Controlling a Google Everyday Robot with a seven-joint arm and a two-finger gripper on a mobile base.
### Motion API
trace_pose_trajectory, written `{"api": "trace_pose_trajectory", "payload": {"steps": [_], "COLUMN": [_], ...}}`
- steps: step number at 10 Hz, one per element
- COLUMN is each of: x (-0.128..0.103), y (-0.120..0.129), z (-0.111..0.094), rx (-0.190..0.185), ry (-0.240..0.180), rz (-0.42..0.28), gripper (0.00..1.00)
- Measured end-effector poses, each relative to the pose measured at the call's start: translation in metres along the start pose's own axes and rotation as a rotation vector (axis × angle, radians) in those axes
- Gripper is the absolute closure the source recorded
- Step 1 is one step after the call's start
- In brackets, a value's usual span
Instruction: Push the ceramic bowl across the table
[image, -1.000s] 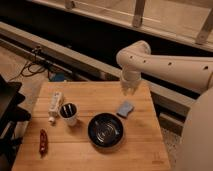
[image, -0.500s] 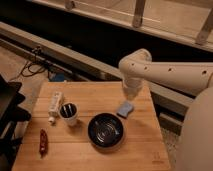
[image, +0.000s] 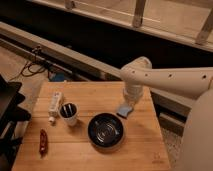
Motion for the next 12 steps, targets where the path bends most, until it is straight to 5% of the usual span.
{"api": "trace_pose_trajectory", "payload": {"steps": [12], "x": [0.036], "y": [-0.011], "z": [0.077], "rx": [0.017], "ry": [0.134], "rz": [0.106], "gripper": [0.99]}}
